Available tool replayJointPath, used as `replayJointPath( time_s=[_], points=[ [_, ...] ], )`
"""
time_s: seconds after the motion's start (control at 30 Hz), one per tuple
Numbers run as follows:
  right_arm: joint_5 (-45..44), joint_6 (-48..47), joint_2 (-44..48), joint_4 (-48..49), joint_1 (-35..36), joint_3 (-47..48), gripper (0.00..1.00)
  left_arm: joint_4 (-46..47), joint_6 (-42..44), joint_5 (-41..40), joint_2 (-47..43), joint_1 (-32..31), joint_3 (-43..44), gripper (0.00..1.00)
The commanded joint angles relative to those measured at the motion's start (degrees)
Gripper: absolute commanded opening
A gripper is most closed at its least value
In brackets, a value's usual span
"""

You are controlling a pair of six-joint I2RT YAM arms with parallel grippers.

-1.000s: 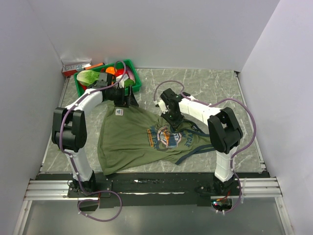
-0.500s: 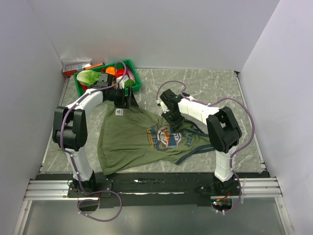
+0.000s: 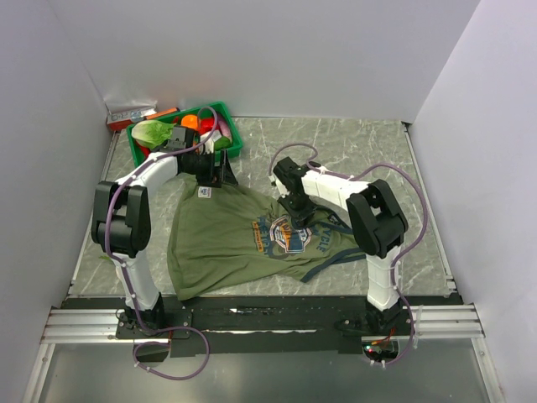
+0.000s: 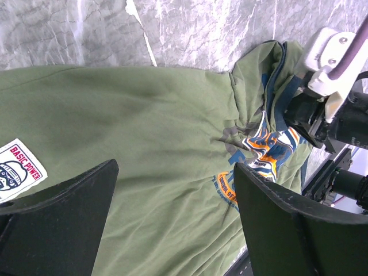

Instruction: Remove the brooch from the garment

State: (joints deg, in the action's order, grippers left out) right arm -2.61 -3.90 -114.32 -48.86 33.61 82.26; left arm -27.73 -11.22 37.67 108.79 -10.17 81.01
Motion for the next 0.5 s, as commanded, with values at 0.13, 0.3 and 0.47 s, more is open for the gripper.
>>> replayJointPath(
  time_s=[0.13,0.3,0.47],
  points=[
    [-1.3,0.9,-0.2,-0.1,0.1,2.9,0.31,0.1,0.5,1.3,-0.3,0.5,0.9,0.88],
    [-2.6,0.7,0.5,0.1,0.1,3.9,0.31,0.1,0.4,1.6,0.2,0.6,1.1,0.88],
    [-3.2,0.6,0.4,0.2,0.3,4.0,0.31,0.0,0.1,2.3,0.9,0.9,1.6,0.88]
  ],
)
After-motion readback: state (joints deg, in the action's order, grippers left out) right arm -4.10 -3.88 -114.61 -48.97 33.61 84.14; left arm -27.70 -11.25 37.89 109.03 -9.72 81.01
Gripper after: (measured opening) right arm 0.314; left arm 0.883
